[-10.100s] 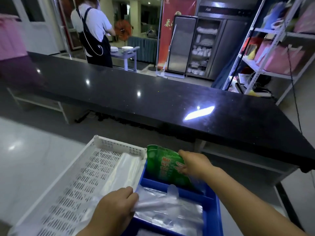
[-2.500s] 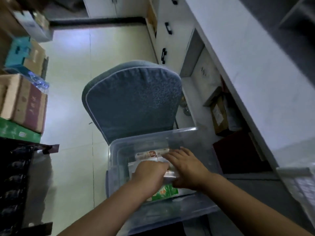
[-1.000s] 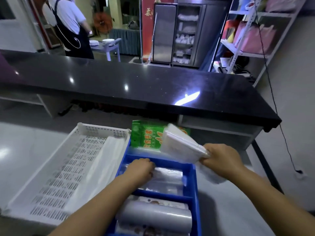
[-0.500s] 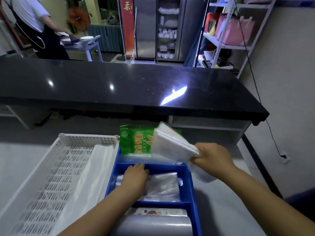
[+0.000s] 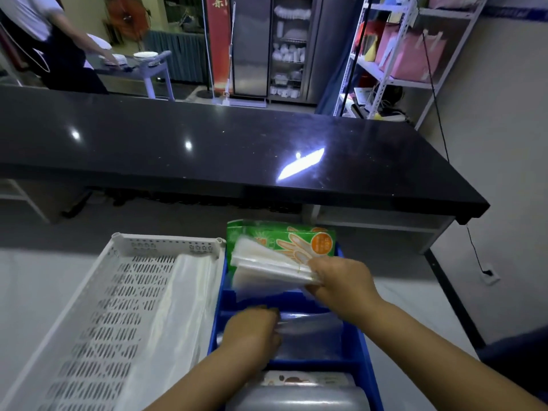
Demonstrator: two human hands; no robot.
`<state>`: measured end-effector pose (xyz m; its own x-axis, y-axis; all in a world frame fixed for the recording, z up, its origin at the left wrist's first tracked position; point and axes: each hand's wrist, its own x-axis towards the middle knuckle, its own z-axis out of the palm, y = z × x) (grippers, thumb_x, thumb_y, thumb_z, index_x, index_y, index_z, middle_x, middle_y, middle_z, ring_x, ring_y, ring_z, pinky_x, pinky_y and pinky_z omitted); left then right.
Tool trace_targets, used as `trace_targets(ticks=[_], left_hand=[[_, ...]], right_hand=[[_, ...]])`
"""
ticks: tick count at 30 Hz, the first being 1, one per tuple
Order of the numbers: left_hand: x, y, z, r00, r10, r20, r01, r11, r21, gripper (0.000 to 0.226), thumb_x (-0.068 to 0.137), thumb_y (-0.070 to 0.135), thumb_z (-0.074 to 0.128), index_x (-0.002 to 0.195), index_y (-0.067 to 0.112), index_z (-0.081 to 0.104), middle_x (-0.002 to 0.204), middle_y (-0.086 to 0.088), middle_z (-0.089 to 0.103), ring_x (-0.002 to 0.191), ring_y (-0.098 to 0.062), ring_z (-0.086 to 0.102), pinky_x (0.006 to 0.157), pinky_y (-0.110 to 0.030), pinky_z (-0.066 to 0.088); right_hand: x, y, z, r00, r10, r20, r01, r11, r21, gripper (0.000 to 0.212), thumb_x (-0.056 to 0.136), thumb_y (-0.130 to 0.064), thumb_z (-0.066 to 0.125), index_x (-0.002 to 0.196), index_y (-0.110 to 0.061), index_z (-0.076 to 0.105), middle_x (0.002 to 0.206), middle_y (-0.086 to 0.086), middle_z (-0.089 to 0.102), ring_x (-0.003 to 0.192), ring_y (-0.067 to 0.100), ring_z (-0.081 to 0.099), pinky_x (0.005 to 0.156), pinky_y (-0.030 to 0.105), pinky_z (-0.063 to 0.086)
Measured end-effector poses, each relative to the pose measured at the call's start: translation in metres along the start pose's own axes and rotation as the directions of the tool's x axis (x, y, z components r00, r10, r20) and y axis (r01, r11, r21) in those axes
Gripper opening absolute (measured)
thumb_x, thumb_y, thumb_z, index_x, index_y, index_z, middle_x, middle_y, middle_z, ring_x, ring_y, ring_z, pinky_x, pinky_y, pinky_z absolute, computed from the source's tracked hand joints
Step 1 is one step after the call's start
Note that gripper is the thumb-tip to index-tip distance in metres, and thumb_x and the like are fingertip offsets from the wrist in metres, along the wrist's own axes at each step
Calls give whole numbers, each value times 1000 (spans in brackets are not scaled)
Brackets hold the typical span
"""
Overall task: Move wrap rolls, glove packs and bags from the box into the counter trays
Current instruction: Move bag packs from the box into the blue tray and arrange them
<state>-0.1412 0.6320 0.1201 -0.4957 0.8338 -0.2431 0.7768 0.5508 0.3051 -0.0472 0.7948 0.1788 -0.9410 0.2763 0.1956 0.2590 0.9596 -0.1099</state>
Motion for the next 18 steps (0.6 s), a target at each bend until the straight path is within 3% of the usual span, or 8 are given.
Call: trace_targets(ticks=[6,9,12,15,18], left_hand=[[-29,1,6,997,49,61,-52,998,47,21,86,26,45,104,20,52,112,-5,65,105,-31,58,72,-37,44],[-33,3,7,997,53,63,-55,998,30,21,88,18,45,107,19,53,114,-7,63,107,-30,57,79,-40,47],[-33,3,8,995,47,89,-53,997,60,21,90,14,45,109,17,52,111,-9,62,100,-31,59,80,-40,48],[-31,3,3,991,73,114,-82,993,84,18,90,14,47,107,17,52,110,-9,62,99,-30,58,77,-39,44],[-28,1,-3,992,94,84,-108,978,178,19,90,13,45,107,13,53,113,-11,61,103,-32,56,73,-39,38]], right_hand=[[-6,-15,36,926,14,377,14,997,-70,20,78,-35,55,92,-23,61,99,1,70,93,27,63,67,30,40],[-5,-13,45,865,12,502,-13,1000,-1,17,74,-34,55,86,-23,60,94,1,70,89,27,62,70,32,45],[1,-12,48,798,26,602,-75,996,57,14,73,-34,60,68,-26,50,77,-4,63,75,20,54,56,28,38],[7,-14,49,759,49,649,-115,992,59,19,72,-33,61,69,-29,43,77,-5,59,73,20,51,53,28,33],[5,-16,55,825,19,565,-42,999,28,20,72,-35,54,90,-28,48,94,1,67,80,24,57,61,29,37]])
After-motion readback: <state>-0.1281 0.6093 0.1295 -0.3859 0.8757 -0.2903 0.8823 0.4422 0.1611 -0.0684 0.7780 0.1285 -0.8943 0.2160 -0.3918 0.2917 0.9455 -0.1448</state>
